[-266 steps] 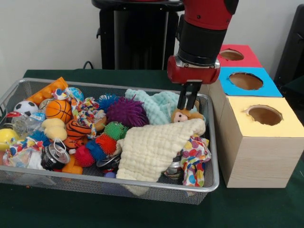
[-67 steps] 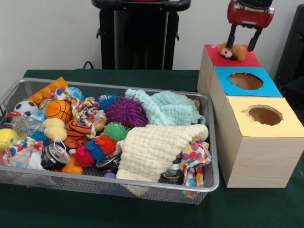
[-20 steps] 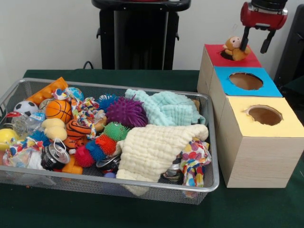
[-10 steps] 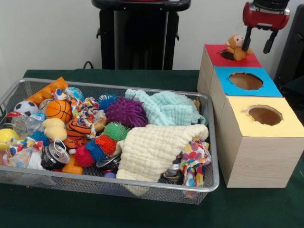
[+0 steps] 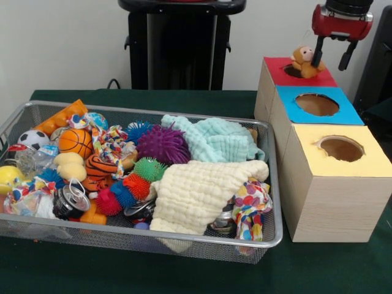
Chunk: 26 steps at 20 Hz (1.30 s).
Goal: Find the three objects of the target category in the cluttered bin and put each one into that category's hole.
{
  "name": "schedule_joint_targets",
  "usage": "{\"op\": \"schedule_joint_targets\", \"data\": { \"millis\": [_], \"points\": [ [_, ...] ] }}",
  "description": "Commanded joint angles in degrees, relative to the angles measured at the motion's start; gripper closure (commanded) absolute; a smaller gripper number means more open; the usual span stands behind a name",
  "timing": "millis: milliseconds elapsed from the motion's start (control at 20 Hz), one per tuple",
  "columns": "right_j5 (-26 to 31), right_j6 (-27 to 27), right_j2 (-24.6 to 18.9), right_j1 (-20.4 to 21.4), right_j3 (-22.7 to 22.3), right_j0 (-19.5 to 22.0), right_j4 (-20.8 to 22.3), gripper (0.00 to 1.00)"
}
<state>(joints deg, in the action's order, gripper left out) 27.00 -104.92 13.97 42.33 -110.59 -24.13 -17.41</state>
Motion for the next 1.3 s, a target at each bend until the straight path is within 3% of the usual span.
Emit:
{"op": "schedule_joint_targets", "data": {
  "millis": [50, 400, 750, 1000, 1200, 1250, 1300],
  "points": [
    [0.9, -11.2, 1.2, -3.9, 3.5, 0.8, 1.7, 0.0],
    [3.7, -10.2, 5.4, -5.4, 9.2, -1.9, 4.4, 0.0],
    [2.7, -9.1, 7.1, -6.1, 11.3, -2.5, 6.0, 0.0],
    [8.7, -9.3, 5.4, -4.1, 11.3, -1.0, 4.5, 0.0],
    [9.8, -9.4, 5.0, -3.5, 10.7, -0.4, 4.1, 0.0],
    [10.2, -9.4, 4.8, -3.3, 10.4, -0.2, 4.0, 1.0],
    [11.7, -10.0, 5.1, -3.4, 10.9, -0.5, 3.9, 1.0]
  ]
}}
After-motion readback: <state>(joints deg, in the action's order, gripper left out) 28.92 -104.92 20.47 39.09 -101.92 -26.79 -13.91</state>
